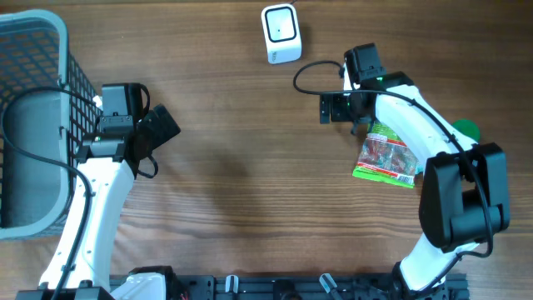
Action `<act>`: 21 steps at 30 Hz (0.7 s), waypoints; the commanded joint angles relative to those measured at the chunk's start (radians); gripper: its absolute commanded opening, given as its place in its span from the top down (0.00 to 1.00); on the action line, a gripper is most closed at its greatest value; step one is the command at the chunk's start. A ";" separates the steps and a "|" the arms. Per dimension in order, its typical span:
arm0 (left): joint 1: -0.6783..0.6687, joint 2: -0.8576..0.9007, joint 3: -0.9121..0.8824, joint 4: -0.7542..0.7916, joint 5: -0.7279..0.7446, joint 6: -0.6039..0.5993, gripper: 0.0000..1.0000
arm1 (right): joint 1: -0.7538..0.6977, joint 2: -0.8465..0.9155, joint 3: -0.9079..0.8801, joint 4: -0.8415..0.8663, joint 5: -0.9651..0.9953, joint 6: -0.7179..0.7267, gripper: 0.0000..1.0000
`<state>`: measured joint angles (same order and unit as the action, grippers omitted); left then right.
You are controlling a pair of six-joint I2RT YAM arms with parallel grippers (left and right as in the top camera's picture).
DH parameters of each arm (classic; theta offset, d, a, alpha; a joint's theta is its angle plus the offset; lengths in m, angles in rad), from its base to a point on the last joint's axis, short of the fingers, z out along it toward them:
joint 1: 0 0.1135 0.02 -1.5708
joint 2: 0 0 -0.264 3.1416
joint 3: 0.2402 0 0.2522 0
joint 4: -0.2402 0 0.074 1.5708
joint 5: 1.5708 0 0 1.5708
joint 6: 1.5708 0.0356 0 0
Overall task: Scan the item barcode
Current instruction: 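Raise the empty right gripper up and away from the bag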
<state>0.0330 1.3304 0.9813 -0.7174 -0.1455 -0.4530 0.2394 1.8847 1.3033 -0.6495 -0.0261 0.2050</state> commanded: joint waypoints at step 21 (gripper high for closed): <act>0.005 -0.007 0.005 0.002 -0.013 0.005 0.00 | 0.000 -0.024 0.015 0.164 -0.013 0.005 0.00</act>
<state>0.0330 1.3304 0.9810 -0.7181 -0.1455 -0.4534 0.2394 1.8843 1.3037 -0.4889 -0.0261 0.2050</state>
